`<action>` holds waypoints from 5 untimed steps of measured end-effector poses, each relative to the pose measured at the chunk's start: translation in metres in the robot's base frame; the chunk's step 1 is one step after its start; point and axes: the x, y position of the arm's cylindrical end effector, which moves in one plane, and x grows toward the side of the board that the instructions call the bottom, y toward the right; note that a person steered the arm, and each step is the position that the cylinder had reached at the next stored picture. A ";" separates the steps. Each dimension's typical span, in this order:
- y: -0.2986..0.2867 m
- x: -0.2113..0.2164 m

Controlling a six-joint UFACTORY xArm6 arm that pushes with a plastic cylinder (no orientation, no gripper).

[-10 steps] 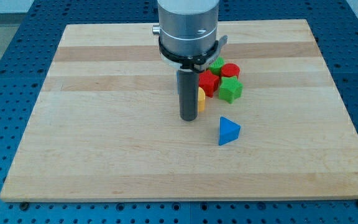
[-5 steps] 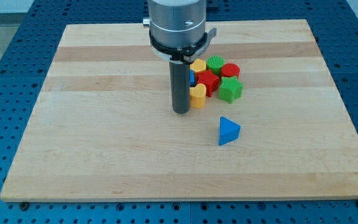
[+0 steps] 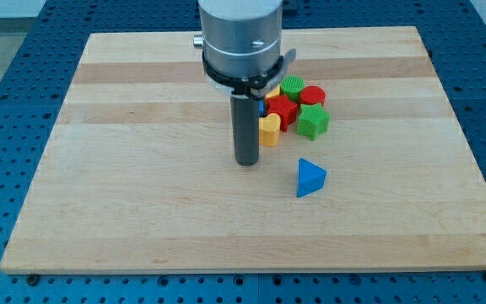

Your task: Slide the heart into the red star

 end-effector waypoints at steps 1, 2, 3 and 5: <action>0.019 0.000; 0.024 -0.009; 0.024 -0.017; 0.024 -0.025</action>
